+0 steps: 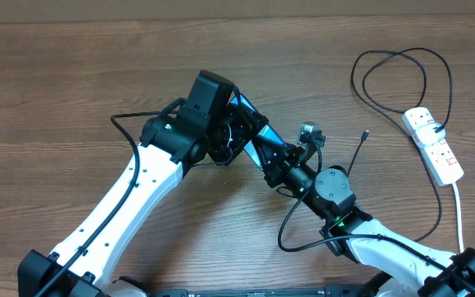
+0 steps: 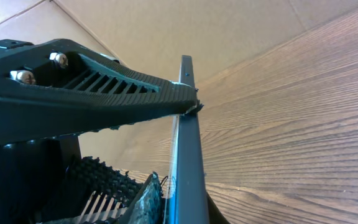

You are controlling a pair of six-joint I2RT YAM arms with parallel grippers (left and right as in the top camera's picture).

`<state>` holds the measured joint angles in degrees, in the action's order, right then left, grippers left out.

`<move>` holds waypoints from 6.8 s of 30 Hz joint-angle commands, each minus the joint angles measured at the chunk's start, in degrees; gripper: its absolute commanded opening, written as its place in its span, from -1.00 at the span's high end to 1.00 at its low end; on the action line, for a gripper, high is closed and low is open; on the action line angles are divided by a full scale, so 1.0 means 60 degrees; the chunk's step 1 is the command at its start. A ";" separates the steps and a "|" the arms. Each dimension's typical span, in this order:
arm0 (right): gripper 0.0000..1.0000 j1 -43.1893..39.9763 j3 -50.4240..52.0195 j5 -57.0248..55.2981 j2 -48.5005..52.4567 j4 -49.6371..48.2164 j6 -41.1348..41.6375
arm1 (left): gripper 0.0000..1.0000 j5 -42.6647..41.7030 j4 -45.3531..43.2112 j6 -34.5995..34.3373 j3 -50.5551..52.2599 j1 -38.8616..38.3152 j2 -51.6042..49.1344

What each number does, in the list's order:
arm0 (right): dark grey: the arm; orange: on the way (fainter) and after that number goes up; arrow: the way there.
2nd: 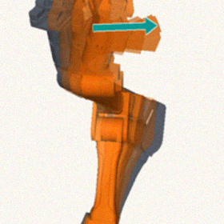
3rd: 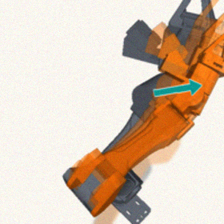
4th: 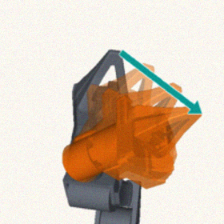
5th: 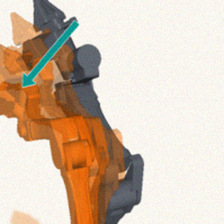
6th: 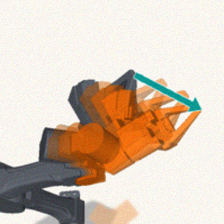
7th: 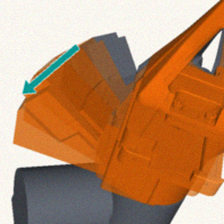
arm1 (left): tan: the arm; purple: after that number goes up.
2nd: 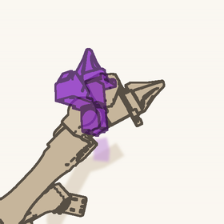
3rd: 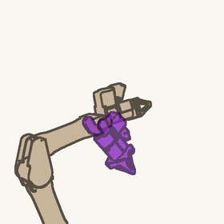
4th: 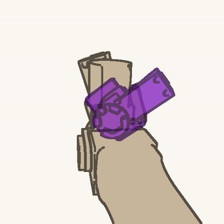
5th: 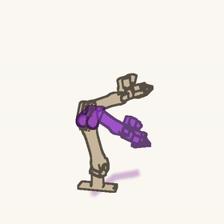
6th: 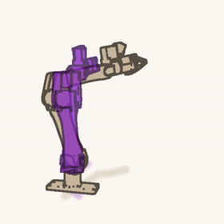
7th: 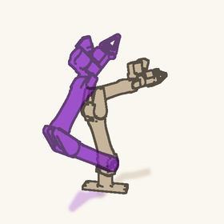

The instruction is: Plug charger to phone and switch on socket

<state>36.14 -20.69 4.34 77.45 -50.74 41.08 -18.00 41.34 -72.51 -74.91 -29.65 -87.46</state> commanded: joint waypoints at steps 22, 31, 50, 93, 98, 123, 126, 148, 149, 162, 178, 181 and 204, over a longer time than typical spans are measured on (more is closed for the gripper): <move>0.92 -0.0459 -0.0244 0.1013 -0.0135 0.2586 0.5971 | -0.99 -0.0004 0.0918 0.3752 -0.0197 0.3242 0.0820; 0.92 -0.0277 -0.0244 0.2299 -0.0135 0.0973 1.0426 | -1.00 0.0102 0.2637 0.4386 -0.0193 0.4663 0.2065; 0.92 -0.0175 -0.0244 0.2830 -0.0135 0.0769 1.3701 | -1.00 -0.1694 0.3628 0.3876 -0.0193 0.4411 0.2095; 0.92 -0.0175 -0.0244 0.2357 -0.0135 0.1293 1.3799 | -1.00 -0.2441 0.1224 0.1370 0.0896 0.2484 0.0095; 0.92 -0.0175 -0.0244 0.2357 -0.0135 0.1297 1.3799 | -1.00 -0.1829 0.0885 0.1366 0.0896 0.2175 0.0095; 0.92 -0.0175 -0.0244 0.2364 -0.0135 0.1300 1.3795 | -0.99 -0.1089 0.0776 0.1362 0.0896 0.2127 0.0095; 0.92 -0.0175 -0.0244 0.2368 -0.0135 0.1300 1.3795 | -1.00 -0.0951 0.0776 0.1362 0.0896 0.2124 0.0095; 0.92 -0.0175 -0.0244 0.2495 -0.0135 0.1290 1.3799 | -0.99 -0.0597 0.0776 0.0710 0.0896 0.2025 0.0095; 0.92 -0.0175 -0.0244 0.2463 -0.0135 0.1290 1.3799 | -1.00 -0.0605 0.0772 0.0685 0.0896 0.2000 0.0095; 0.92 0.0382 -0.0474 0.1162 -0.0135 0.1188 1.3799 | -0.80 -0.0780 0.0568 -0.0146 0.0896 0.1319 0.0095; 0.92 0.0408 -0.0878 0.0790 -0.0135 0.0969 1.3795 | 0.24 -0.1264 0.0506 -0.0211 0.0896 0.1304 0.0095; 0.92 0.0419 -0.0878 0.0896 -0.0135 0.0965 1.3795 | 0.53 -0.1264 0.0412 -0.0244 0.0896 0.1304 0.0095; 0.31 0.0423 -0.0878 0.1075 -0.0135 0.1188 1.3795 | 0.91 -0.1402 0.0273 -0.1242 0.0896 0.1315 0.0095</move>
<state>38.39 -24.12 10.26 77.41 -42.87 115.96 -25.82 42.87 -77.62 -69.82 -21.30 -86.50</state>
